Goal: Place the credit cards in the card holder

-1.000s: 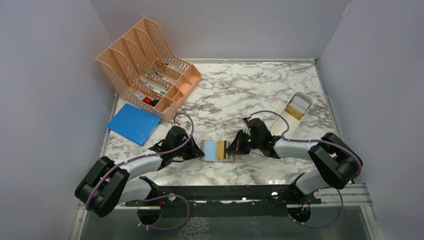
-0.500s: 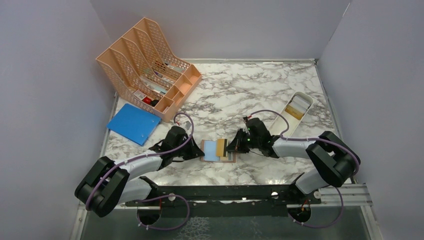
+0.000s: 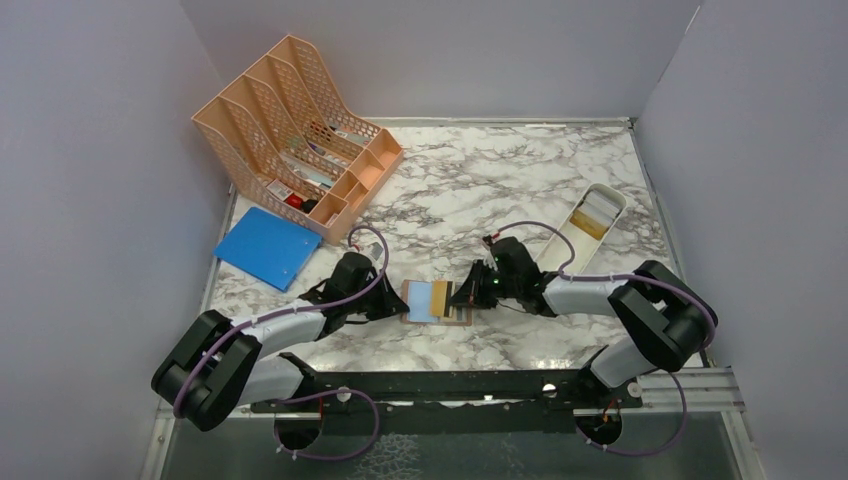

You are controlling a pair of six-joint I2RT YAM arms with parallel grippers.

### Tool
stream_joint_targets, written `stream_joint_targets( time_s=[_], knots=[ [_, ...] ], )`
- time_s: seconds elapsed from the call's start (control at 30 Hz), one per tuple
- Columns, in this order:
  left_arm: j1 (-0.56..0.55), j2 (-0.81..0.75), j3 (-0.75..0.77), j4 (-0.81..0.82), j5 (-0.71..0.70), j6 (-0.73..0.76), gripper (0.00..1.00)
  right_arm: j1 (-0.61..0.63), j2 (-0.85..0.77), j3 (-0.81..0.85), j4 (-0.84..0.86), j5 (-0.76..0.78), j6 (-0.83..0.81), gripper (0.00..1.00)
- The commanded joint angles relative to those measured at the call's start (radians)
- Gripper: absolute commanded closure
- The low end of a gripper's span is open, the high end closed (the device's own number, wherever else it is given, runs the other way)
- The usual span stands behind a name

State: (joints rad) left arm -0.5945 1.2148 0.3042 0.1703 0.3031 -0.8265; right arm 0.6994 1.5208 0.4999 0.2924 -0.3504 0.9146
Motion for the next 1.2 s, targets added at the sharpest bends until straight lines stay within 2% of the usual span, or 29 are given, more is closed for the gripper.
stream_joint_targets(
  time_s=[0.0,0.6,0.9,1.07,1.17],
  knots=[
    [0.002,0.009,0.013,0.009,0.02,0.011,1.0,0.012,0.025,0.01,-0.045,-0.04,-0.032,0.99],
    [0.001,0.009,0.026,0.015,0.039,0.007,1.0,0.016,0.116,0.081,-0.055,-0.105,-0.067,0.98],
    [0.001,-0.02,0.021,0.019,0.045,-0.004,1.0,0.043,0.129,0.139,-0.091,-0.058,-0.061,0.75],
    [0.001,-0.018,0.019,0.017,0.047,-0.001,1.0,0.043,0.069,0.124,-0.15,0.005,-0.073,0.66],
    [0.002,-0.02,0.018,0.018,0.048,0.0,1.0,0.043,0.055,0.12,-0.149,0.006,-0.072,0.64]
  ],
)
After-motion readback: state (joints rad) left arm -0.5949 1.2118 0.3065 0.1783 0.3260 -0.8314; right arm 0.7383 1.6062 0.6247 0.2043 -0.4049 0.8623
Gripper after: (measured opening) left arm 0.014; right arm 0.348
